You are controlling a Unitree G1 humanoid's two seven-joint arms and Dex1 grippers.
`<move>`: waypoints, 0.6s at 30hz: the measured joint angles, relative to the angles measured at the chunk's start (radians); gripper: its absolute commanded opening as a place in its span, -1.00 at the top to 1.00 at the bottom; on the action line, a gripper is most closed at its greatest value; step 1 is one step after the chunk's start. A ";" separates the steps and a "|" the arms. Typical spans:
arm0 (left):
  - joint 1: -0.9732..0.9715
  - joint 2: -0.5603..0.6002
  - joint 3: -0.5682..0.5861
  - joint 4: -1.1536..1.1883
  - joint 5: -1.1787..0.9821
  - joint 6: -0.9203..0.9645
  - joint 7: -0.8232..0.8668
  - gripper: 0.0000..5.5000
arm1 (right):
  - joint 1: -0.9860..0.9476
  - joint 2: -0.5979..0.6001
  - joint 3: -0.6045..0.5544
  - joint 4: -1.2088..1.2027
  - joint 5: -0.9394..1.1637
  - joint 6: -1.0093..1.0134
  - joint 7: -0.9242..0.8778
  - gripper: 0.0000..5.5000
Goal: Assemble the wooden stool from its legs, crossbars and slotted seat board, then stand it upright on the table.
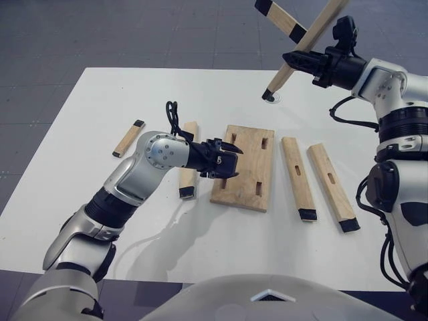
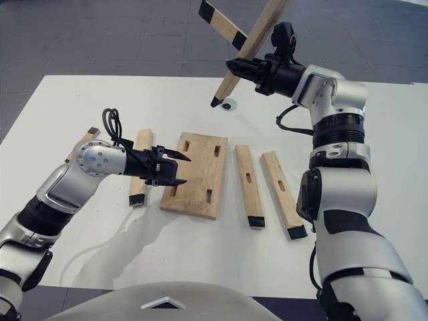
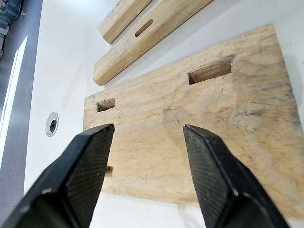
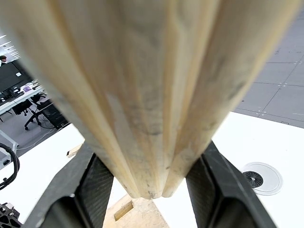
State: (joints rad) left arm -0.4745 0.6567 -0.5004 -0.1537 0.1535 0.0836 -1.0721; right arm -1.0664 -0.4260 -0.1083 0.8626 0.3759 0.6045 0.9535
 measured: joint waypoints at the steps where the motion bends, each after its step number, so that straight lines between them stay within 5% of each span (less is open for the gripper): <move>1: 0.000 0.002 0.000 0.003 0.000 -0.002 -0.009 0.02 | 0.001 0.000 0.000 -0.001 0.000 0.000 -0.001 0.26; 18: 0.089 0.072 -0.048 0.026 0.094 -0.163 -0.045 0.02 | 0.019 0.023 -0.010 -0.061 0.002 0.033 -0.003 0.26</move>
State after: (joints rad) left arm -0.3860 0.7290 -0.5481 -0.1276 0.2478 -0.0795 -1.1176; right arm -1.0477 -0.4032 -0.1187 0.8014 0.3780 0.6372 0.9501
